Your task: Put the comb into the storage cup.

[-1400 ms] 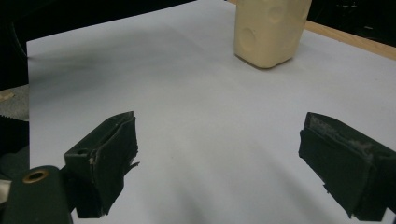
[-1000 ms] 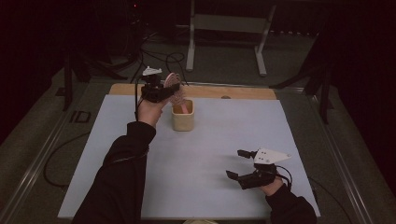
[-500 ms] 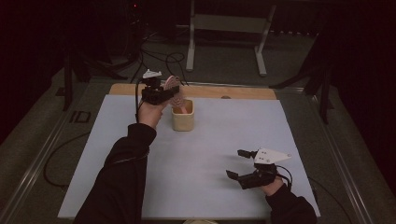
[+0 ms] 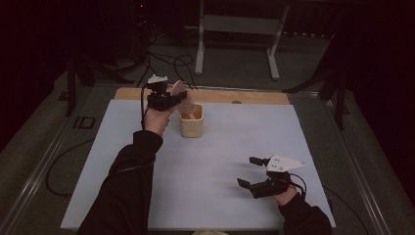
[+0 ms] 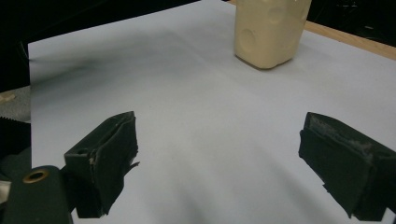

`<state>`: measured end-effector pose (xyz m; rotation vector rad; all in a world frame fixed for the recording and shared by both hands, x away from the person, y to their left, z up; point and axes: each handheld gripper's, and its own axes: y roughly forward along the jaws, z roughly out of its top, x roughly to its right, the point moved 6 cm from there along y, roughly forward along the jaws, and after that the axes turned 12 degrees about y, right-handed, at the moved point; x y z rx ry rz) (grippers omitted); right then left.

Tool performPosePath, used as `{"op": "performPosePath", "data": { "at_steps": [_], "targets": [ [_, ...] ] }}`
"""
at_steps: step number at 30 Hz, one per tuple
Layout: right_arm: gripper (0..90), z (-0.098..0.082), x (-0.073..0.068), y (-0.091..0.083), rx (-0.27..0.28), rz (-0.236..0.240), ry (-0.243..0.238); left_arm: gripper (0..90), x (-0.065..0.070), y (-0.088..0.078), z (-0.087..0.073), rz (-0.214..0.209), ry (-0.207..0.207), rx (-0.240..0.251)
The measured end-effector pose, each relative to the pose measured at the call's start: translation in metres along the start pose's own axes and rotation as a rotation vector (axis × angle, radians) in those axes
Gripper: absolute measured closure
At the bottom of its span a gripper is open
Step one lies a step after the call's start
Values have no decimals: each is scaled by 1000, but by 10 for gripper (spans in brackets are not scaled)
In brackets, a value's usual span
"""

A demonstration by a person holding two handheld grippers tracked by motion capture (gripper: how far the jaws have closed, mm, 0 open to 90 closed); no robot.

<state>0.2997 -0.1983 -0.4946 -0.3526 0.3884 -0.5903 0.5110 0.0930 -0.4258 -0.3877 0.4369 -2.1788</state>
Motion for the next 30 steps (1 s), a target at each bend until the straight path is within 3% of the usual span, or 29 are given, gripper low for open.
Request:
{"op": "performPosePath", "data": {
  "at_steps": [6,11,19,24,30],
  "targets": [
    [112,0,0,0,-1,1,-2,646,-4,-2,-3,-14,10,2],
    [112,0,0,0,-3,0,4,640,-14,-3,-7,-10,-25,4],
    [112,0,0,0,-5,1,2,624,-16,-5,-9,-10,-26,-1],
    [112,0,-1,0,-5,2,4,575,-18,-5,-9,11,-36,-7],
    [112,0,-1,0,-4,3,4,440,-19,-7,-8,64,-15,-36]
  ]
}}
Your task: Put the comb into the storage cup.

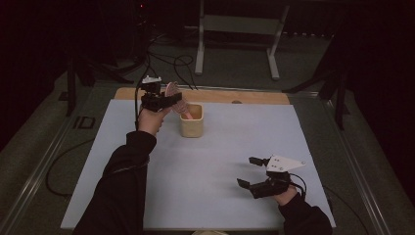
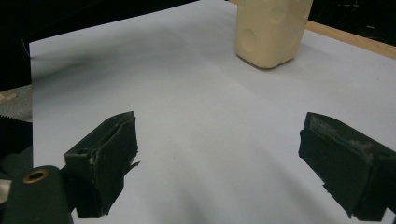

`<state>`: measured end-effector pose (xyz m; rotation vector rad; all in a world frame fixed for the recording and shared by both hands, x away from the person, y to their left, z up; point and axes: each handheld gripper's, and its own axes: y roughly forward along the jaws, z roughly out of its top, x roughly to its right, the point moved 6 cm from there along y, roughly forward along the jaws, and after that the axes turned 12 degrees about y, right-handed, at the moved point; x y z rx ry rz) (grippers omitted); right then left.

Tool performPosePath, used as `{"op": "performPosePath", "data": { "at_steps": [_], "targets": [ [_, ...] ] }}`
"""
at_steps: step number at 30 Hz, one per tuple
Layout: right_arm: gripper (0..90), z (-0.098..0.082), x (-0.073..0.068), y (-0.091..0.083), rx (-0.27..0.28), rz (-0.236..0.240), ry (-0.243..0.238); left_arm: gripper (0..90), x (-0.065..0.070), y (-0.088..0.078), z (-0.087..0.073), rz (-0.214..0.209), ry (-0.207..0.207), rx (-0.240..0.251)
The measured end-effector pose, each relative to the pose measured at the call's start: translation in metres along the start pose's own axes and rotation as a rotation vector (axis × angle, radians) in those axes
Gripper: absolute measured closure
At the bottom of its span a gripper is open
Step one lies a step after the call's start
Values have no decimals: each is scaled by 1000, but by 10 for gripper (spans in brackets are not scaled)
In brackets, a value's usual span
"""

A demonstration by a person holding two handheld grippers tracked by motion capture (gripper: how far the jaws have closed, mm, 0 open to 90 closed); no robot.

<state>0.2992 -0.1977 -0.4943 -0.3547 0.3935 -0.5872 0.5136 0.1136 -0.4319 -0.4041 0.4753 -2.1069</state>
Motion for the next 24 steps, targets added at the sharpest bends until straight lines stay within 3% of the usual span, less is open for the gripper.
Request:
{"op": "performPosePath", "data": {
  "at_steps": [11,16,24],
  "targets": [
    [112,0,0,0,1,-2,0,150,8,-3,0,0,58,-62],
    [112,1,1,-1,2,-3,-4,21,13,-7,0,-59,97,-57],
    [112,2,2,0,6,0,0,2,12,-13,1,-94,130,-53]
  ]
}}
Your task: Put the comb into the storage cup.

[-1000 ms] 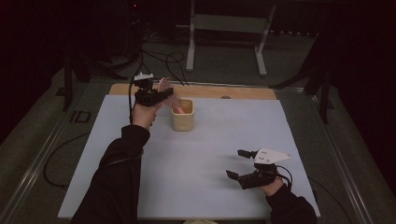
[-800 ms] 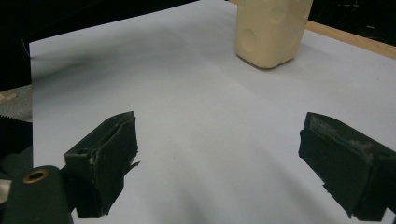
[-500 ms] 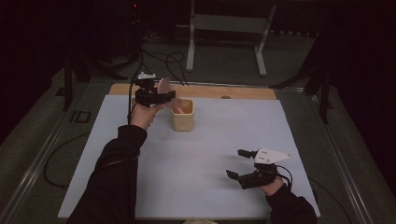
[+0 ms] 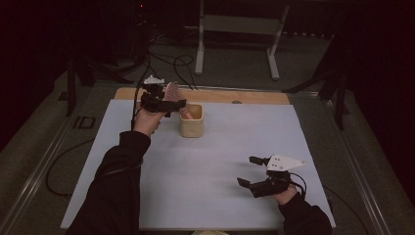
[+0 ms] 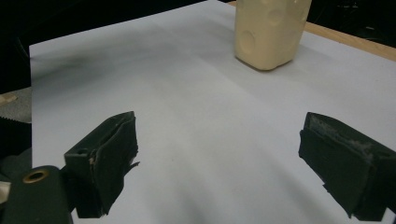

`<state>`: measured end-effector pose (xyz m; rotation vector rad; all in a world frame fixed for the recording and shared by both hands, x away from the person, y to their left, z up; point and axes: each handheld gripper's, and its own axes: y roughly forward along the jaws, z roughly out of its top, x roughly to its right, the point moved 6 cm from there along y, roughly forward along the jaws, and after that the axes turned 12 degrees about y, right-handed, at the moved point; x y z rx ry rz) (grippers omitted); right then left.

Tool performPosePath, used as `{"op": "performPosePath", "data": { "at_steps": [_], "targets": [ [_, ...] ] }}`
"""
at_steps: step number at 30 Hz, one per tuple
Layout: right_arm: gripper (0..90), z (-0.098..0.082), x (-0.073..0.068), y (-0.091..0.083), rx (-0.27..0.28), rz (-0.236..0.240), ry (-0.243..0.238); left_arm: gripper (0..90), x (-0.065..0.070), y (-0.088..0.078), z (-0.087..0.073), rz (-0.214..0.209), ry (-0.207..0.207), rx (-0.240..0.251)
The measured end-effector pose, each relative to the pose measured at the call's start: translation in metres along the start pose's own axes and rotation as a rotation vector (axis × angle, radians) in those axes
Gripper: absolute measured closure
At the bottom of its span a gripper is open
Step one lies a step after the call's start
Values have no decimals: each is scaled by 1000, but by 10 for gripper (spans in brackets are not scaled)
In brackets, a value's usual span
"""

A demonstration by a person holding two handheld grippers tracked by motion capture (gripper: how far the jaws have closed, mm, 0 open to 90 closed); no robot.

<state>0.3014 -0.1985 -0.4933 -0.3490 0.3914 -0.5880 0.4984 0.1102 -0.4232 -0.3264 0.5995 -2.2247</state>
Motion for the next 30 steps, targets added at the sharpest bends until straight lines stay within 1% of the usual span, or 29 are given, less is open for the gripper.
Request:
{"op": "performPosePath", "data": {
  "at_steps": [2,3,4,5,6,7,10,12,13,15,18,21,25,27,28,30],
  "targets": [
    [112,0,1,0,1,2,-2,1,-1,-2,1,-3,3,3],
    [112,1,1,0,1,1,-2,1,-1,-3,1,-13,2,4],
    [112,1,1,0,1,1,6,1,-2,-4,1,-12,6,8],
    [112,1,1,0,3,3,6,1,-1,-5,1,-21,18,11],
    [112,1,1,0,3,3,2,1,-1,-5,1,-21,22,10],
    [112,1,1,-1,3,4,3,1,0,-6,1,-21,35,10],
    [112,1,1,-1,4,3,4,0,2,-7,0,-37,54,11],
    [112,1,1,-1,4,4,6,0,2,-8,-1,-35,67,15],
    [112,0,1,0,2,3,3,0,3,-9,-2,-48,70,9],
    [112,0,1,0,2,6,3,0,3,-11,-3,-41,84,19],
    [112,0,1,1,0,4,0,0,4,-14,-6,-61,105,30],
    [112,1,0,0,0,0,-2,0,6,-17,-12,-76,141,14],
    [112,1,-1,1,-2,-1,-2,0,9,-22,-19,-78,159,-2],
    [112,0,-2,1,-3,-3,-4,0,11,-24,-24,-87,174,-9],
    [112,1,-1,0,-3,-4,-4,0,12,-25,-26,-82,182,-13],
    [112,1,-1,0,-2,-6,2,0,15,-27,-31,-98,187,-18]
  ]
}}
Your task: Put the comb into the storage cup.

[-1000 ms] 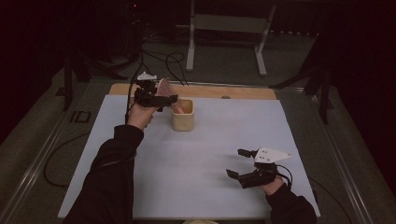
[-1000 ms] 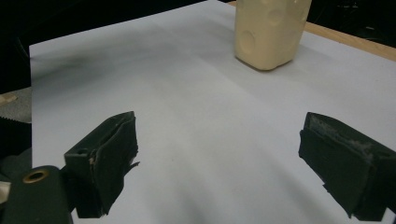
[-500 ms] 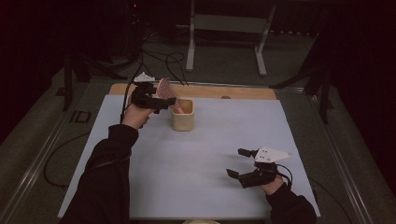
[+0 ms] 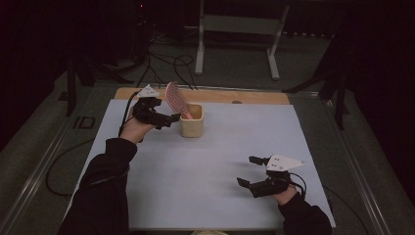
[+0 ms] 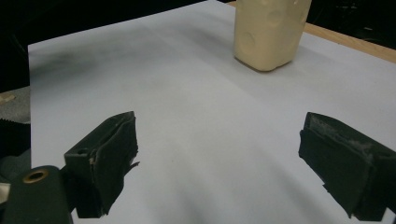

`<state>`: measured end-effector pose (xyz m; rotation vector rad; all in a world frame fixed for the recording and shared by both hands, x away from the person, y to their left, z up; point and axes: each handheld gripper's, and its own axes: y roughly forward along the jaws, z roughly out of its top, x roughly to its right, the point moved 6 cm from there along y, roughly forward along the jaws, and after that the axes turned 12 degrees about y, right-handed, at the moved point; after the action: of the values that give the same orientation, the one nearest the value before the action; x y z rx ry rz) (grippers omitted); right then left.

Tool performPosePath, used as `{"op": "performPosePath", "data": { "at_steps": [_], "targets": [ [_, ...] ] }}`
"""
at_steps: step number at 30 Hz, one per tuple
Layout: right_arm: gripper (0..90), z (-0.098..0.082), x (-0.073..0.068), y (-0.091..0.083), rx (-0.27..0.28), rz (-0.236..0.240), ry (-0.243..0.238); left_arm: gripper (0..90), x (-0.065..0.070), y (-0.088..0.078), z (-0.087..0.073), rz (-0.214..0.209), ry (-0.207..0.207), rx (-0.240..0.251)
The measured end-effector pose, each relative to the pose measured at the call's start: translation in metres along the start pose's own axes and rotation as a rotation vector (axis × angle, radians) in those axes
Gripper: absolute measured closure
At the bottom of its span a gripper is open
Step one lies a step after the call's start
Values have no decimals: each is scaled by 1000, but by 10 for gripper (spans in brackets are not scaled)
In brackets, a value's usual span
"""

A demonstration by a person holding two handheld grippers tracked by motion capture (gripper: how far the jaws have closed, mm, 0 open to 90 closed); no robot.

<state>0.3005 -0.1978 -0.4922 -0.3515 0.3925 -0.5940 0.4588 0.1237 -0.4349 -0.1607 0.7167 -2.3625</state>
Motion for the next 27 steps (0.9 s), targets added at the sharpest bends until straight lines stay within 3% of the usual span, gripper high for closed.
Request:
{"op": "performPosePath", "data": {
  "at_steps": [17,27],
  "targets": [
    [112,0,0,-1,2,-3,-6,0,28,-7,-30,-56,27,-23],
    [112,0,-1,-1,1,-2,-9,0,46,-15,-46,-97,22,0]
  ]
}}
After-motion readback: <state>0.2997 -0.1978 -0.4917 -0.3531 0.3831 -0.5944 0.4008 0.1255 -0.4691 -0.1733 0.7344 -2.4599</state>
